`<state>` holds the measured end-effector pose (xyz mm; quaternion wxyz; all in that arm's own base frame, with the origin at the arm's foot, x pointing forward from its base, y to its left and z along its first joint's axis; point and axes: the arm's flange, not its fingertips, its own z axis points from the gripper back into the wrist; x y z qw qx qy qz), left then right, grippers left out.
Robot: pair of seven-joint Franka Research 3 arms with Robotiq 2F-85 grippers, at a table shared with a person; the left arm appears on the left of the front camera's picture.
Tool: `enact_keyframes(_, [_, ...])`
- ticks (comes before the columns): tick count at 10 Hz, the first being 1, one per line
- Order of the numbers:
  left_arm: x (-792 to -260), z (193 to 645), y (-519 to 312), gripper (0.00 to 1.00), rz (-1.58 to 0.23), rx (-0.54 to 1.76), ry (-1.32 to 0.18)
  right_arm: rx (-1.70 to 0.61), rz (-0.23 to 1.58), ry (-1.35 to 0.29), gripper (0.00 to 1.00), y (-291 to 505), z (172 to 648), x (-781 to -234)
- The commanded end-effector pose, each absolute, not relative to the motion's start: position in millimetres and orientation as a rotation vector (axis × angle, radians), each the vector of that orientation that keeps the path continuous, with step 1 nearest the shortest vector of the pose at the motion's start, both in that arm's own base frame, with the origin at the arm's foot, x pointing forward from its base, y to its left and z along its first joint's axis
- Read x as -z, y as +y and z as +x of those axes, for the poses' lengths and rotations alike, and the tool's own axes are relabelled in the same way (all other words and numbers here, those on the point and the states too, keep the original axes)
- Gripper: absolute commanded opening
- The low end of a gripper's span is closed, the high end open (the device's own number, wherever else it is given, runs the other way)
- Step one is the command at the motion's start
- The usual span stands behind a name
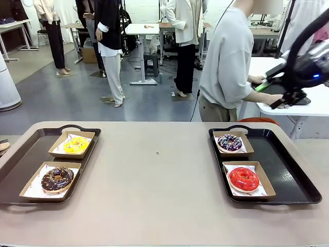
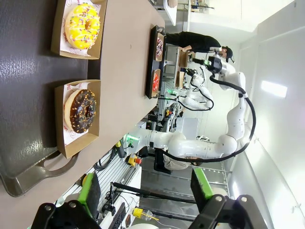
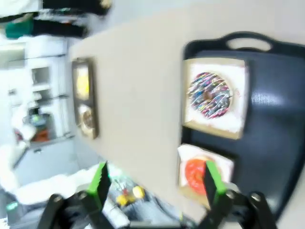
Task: Individually package the donuts and arrange them on the tray.
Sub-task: Place the picked Paper togo box on the Handle tray.
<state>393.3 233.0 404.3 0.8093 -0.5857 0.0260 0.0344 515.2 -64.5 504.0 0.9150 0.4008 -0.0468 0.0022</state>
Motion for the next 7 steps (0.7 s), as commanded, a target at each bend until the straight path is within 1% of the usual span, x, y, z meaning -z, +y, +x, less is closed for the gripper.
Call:
enact_keyframes(1, [-405,391,232,1.00,-1.246,-0.075,0.049,-0.024,1.046,-0.066,1.00,-105,489,-483])
enact_keyframes(4, [-405,391,232,1.00,-1.246,-0.075,0.049,-0.008,1.290,-0.016,1.00,-156,468,-442])
enact_keyframes(5, [-405,391,232,1.00,-1.246,-0.075,0.049,0.026,1.337,0.001,1.00,-169,466,-425])
enact_keyframes(7, [-405,391,232,1.00,-1.246,-0.075,0.049,0.050,1.386,-0.006,1.00,-188,458,-409])
